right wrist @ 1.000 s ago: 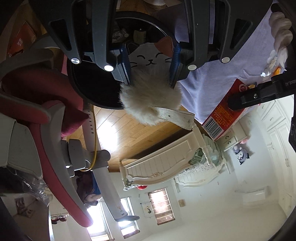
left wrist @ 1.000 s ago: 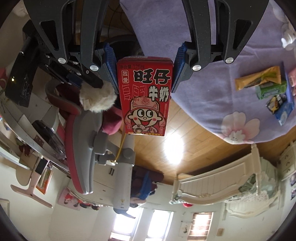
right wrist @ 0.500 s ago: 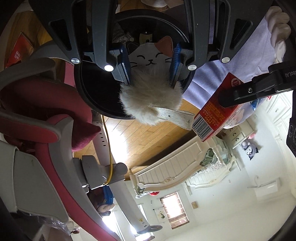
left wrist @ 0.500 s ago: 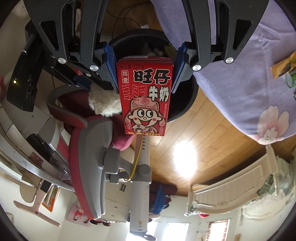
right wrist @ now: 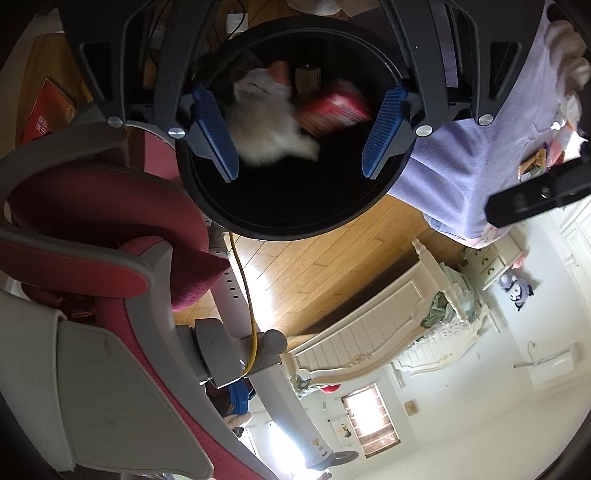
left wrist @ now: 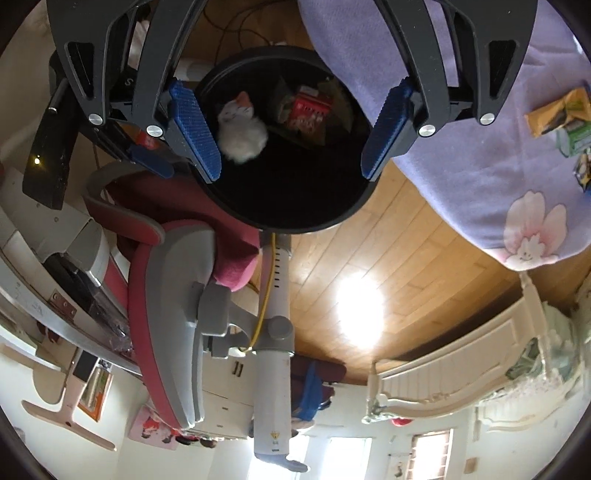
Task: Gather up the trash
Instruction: 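Carry toy and red box over the black bin and release both, then grasp the pink roller with the right tool while the left grasps the orange bag, then carry pink roller and orange bag to the black bin and release both, then grasp the gold wrapper with the right tool while the left grasps the spray bottle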
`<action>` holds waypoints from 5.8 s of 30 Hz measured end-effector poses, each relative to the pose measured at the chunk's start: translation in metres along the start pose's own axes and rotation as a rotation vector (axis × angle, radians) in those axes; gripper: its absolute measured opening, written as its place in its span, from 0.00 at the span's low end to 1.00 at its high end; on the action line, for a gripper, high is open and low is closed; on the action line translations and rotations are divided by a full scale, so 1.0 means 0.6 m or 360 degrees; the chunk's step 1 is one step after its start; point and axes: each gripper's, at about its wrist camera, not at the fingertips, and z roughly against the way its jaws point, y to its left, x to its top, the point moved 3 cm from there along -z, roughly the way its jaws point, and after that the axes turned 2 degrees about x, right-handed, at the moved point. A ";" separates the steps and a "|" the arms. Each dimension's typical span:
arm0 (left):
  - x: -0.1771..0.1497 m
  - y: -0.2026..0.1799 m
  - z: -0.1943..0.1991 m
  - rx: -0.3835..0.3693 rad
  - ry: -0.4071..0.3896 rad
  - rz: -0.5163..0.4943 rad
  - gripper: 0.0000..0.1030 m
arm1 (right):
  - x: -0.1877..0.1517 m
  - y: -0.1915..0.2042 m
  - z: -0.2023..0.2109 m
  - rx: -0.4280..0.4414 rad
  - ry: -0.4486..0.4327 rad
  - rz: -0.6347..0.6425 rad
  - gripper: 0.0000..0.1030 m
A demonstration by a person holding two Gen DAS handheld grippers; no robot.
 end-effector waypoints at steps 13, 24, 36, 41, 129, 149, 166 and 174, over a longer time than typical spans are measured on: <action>-0.029 0.139 0.197 0.0360 -0.0293 0.0200 0.84 | 0.003 0.122 0.011 0.0185 0.0001 0.0180 0.68; -0.183 0.409 0.393 0.0959 -0.0396 0.0669 0.87 | 0.004 0.361 0.018 0.0549 0.0073 0.0703 0.68; -0.302 0.568 0.428 0.1044 -0.0188 0.0851 0.87 | -0.041 0.560 -0.020 0.0750 0.0371 0.1048 0.68; -0.303 0.594 0.400 0.0991 -0.0084 0.0854 0.87 | -0.070 0.647 -0.041 0.0824 0.0488 0.1144 0.68; -0.011 0.009 -0.009 -0.0254 0.0005 0.0073 0.45 | 0.014 0.096 0.027 -0.0021 -0.0121 0.0494 0.28; 0.021 -0.001 -0.010 -0.0228 -0.0033 0.0039 0.60 | 0.026 0.079 0.012 -0.0217 -0.0141 0.0577 0.72; -0.081 0.185 0.228 0.0185 -0.0232 0.0158 0.60 | -0.012 0.260 0.039 0.0227 -0.0066 0.0732 0.72; -0.165 0.354 0.289 0.0437 -0.0084 0.0063 0.60 | -0.025 0.386 0.028 0.0546 0.0093 0.0943 0.71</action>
